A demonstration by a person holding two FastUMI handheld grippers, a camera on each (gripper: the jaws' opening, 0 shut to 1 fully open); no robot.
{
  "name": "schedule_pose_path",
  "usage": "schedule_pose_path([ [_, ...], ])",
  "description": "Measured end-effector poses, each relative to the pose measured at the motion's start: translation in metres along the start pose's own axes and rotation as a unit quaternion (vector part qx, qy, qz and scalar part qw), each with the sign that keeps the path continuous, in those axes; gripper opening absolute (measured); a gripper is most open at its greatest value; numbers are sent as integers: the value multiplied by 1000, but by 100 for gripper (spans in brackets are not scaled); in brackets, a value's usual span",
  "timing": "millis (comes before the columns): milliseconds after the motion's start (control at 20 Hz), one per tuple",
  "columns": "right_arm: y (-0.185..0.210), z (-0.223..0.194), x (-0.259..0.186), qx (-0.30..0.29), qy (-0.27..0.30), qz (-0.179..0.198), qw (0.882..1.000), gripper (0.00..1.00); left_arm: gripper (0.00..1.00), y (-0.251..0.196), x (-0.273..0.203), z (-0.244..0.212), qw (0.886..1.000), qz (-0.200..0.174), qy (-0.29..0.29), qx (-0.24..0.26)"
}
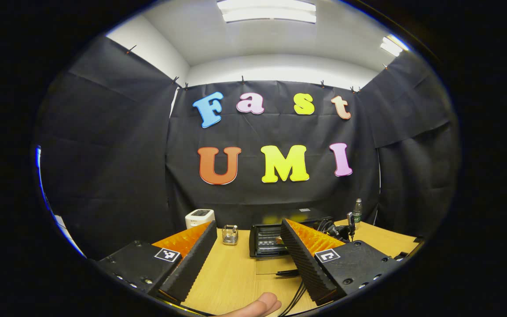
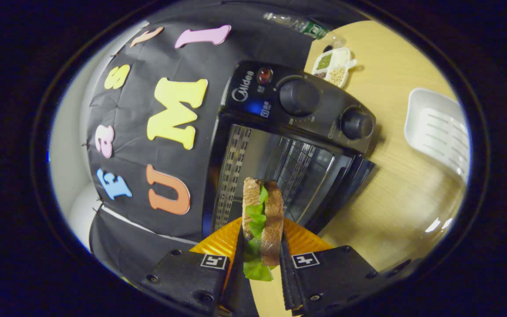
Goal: Open the electric oven with the left hand, put the food in, and close the electric oven.
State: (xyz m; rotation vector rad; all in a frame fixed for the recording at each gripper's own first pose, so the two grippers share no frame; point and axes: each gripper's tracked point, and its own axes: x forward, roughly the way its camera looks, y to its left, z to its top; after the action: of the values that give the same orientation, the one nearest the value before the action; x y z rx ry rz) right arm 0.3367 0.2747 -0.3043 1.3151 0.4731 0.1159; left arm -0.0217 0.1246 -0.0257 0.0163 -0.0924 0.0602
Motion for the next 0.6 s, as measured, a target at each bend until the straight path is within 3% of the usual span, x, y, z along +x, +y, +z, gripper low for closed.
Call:
schedule_pose_path([
  [300, -5, -1, 56, -40, -52, -7, 998, 40, 96, 2, 12, -25, 1000, 4, 31, 5],
  [350, -6, 4, 62, -47, -63, -7, 997, 31, 96, 5, 11, -27, 999, 7, 32, 3],
  [400, -6, 6, 68, -54, -64, -6, 996, 40, 96, 8, 13, -28, 999, 9, 33, 0],
  [600, -12, 5, 78, -85, -63, -22, 994, 42, 96, 12, 16, -35, 999, 10, 42, -17],
])
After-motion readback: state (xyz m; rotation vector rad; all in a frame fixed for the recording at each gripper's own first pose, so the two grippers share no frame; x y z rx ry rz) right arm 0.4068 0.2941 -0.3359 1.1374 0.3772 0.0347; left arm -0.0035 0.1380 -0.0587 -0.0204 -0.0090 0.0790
